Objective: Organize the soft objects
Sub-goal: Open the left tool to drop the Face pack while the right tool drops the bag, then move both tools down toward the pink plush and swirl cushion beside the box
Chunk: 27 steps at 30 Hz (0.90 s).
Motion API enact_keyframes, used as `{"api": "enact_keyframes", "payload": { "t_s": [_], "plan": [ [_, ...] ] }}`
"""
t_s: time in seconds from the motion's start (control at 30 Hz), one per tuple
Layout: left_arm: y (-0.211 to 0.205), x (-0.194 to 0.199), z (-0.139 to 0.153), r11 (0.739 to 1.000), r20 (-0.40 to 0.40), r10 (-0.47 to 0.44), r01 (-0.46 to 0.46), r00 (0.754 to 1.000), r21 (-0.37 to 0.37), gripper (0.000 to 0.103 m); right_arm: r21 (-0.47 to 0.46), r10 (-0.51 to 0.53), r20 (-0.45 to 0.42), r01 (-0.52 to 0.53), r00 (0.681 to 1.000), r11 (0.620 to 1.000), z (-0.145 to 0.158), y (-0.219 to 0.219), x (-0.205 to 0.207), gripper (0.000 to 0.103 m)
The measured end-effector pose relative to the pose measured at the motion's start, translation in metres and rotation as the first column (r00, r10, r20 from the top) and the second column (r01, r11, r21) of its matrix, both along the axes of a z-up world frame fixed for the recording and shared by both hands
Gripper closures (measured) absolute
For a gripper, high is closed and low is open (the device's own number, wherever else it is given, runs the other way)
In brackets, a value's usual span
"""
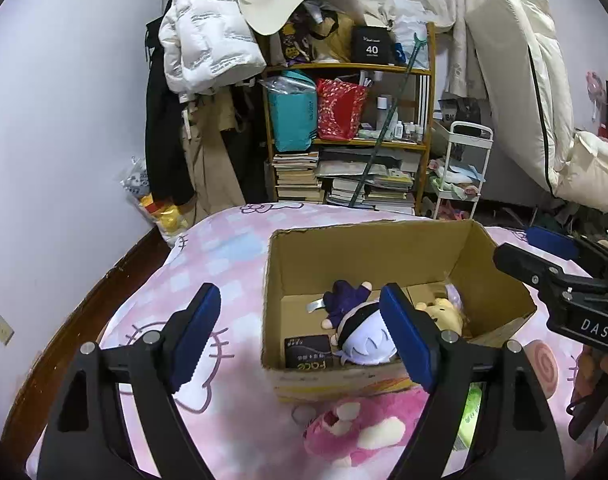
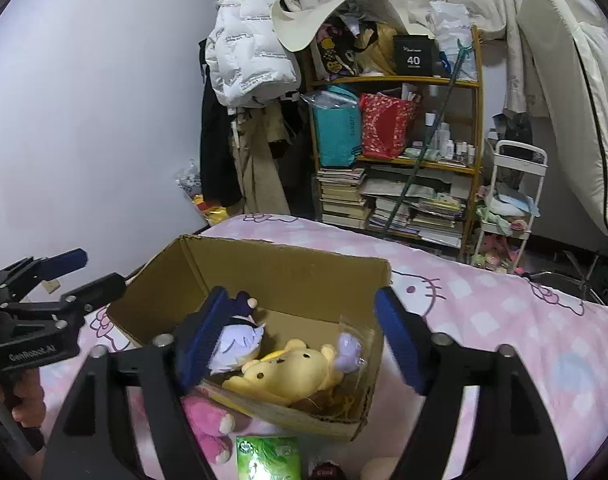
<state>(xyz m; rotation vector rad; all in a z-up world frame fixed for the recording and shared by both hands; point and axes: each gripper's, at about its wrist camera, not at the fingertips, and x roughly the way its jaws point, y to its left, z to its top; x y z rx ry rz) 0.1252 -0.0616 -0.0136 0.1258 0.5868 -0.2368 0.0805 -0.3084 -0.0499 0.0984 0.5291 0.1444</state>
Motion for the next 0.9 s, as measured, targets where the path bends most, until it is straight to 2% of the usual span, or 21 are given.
{"api": "enact_keyframes", "payload": {
  "t_s": [0.1,0.17,0.2,0.37,0.6,0.73,0.9],
  "plan": [
    [0.005,-0.007,0.003,1.000,-0.001,0.003,-0.003,1.000,0.001,0.019,0.018,-0.003,-0.001,0.003,1.000,1.000,0.004,-0.002,-0.007,0.014],
    [0.008,-0.013,0.005,1.000,-0.005,0.009,-0.009,1.000,0.002,0.010,0.022,-0.013,-0.007,0.013,1.000,1.000,0.007,-0.004,-0.012,0.012],
    [0.009,-0.016,0.006,1.000,-0.004,0.013,-0.013,1.000,-0.002,0.006,0.016,-0.020,-0.010,0.020,1.000,1.000,0.009,-0.004,-0.014,0.007],
    [0.013,-0.026,0.008,1.000,-0.035,0.008,-0.009,0.999,-0.014,0.006,-0.039,-0.033,-0.003,0.033,0.999,0.999,0.014,-0.001,-0.029,0.003],
    [0.007,-0.037,0.003,0.999,-0.057,-0.001,0.004,0.998,0.053,0.005,-0.062,-0.030,-0.007,0.029,1.000,0.998,0.016,0.004,-0.046,0.002],
    [0.007,-0.042,-0.006,0.998,-0.096,0.003,0.003,0.995,0.065,0.005,-0.034,-0.032,-0.024,0.031,0.999,0.999,0.011,0.002,-0.054,0.001],
    [0.004,-0.049,-0.011,0.996,-0.108,-0.013,0.023,0.994,0.090,0.005,-0.015,-0.063,-0.024,0.063,0.998,0.998,0.003,-0.006,-0.071,0.001]
  ]
}}
